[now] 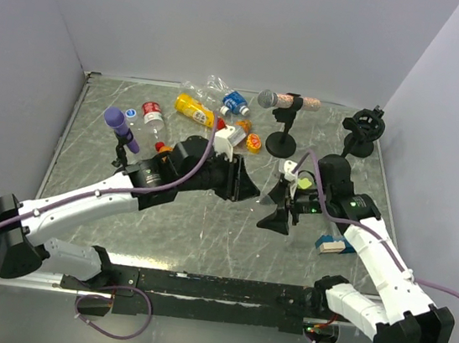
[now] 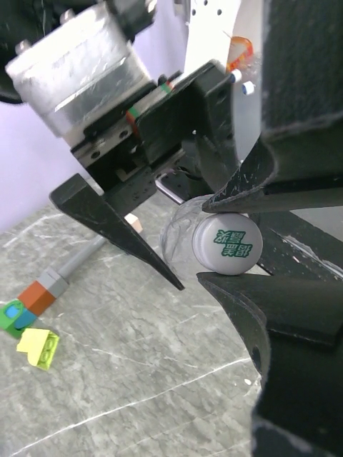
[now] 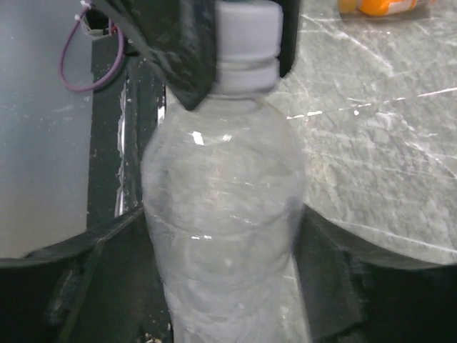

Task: Unscrew the bottle caps
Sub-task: Pass from the left arm to the right, then unscrew the bottle cap from the plastic bottle.

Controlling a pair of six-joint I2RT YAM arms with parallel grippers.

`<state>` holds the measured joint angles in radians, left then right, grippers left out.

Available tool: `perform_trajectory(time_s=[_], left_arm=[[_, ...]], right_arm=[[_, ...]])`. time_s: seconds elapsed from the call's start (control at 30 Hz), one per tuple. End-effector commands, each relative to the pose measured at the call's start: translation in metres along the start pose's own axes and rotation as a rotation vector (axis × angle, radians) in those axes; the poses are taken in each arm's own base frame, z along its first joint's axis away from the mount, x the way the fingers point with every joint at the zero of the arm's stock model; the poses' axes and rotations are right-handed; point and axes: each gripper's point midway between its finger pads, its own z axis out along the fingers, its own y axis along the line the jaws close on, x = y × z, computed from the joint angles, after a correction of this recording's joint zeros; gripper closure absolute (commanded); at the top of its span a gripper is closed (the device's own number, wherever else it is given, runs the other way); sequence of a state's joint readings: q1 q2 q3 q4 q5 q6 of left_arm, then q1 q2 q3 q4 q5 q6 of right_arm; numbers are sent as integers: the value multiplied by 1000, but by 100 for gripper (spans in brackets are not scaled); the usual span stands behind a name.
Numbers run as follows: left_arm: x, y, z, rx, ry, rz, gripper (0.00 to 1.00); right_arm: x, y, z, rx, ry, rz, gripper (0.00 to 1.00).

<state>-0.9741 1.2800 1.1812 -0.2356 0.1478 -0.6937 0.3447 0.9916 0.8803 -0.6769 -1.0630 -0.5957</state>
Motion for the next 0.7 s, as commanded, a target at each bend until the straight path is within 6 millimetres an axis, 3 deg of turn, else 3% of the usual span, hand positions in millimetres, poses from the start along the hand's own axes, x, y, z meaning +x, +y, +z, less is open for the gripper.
perform_trajectory(time_s=[0.0,0.1,0.27,0.3,0.4,0.47,0.53,0.67], left_arm=[[-32,-19,-13,54,-141,-20,99],[-30,-18,-13,57,-144,-24,99],[-27,-22,-23,107,-162,-24,93],[-24,-23,-25,118,-159,-22,83],[-22,-27,-39,134,-161,3,27],[-23,-28,-55,133,-175,42,8],[-26,-28,-76,131,-205,107,0],[-12,-37,-111,225,-212,339,3]], right_arm=[[-11,3,4,-50,-34,0,33],[-14,4,5,-71,-31,18,61],[-17,8,2,-80,-45,1,79],[-18,9,1,-78,-48,-8,80],[-19,16,-3,-89,-51,-54,80],[-19,23,-7,-109,-46,-91,81],[-19,29,-10,-123,-39,-135,81],[-17,43,-16,-164,-34,-201,81]])
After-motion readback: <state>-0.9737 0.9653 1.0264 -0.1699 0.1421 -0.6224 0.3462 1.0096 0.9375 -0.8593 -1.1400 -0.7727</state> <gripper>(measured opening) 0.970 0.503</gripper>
